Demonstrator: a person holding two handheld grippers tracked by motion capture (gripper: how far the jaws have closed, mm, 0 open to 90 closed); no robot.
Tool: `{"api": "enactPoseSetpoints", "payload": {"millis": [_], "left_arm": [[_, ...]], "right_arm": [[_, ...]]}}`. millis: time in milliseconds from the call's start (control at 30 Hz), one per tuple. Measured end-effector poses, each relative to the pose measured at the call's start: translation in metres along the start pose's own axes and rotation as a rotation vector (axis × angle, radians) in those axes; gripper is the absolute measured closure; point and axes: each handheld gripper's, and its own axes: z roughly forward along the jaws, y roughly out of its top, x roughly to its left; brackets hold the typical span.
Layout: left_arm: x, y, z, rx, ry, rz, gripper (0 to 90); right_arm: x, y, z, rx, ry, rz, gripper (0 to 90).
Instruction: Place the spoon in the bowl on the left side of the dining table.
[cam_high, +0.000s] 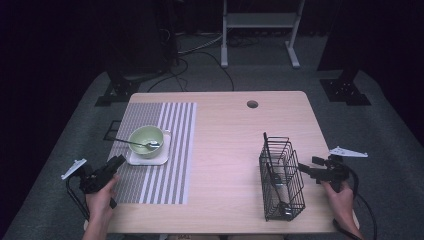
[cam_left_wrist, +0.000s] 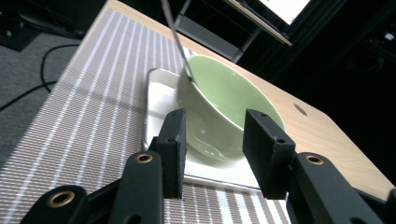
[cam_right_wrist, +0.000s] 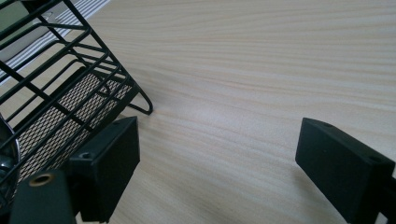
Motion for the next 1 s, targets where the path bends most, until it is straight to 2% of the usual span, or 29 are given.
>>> {"api": "enactPoseSetpoints", "payload": {"millis": [367,700,833,1000], "left_arm": [[-0.014,-0.005,0.003,0.043,-0.023,0.038,52.2],[-0.036,-0.007,0.007,0.073,-0.023,0.119,41.0],[-0.042,-0.008,0.01,0.083,-0.02,0.115,33.1],[-0.048,-0.01,0.011,0.094,-0.021,0.12,29.5]], "right_arm": [[0.0,0.0,0.0,0.003,0.001,0.002,12.7],[0.0,0.0,0.0,0.003,0.001,0.0,12.7],[0.0,0.0,0.0,0.003,0.001,0.0,12.7],[0.0,0.0,-0.001,-0.001,0.003,0.001,12.7]]}}
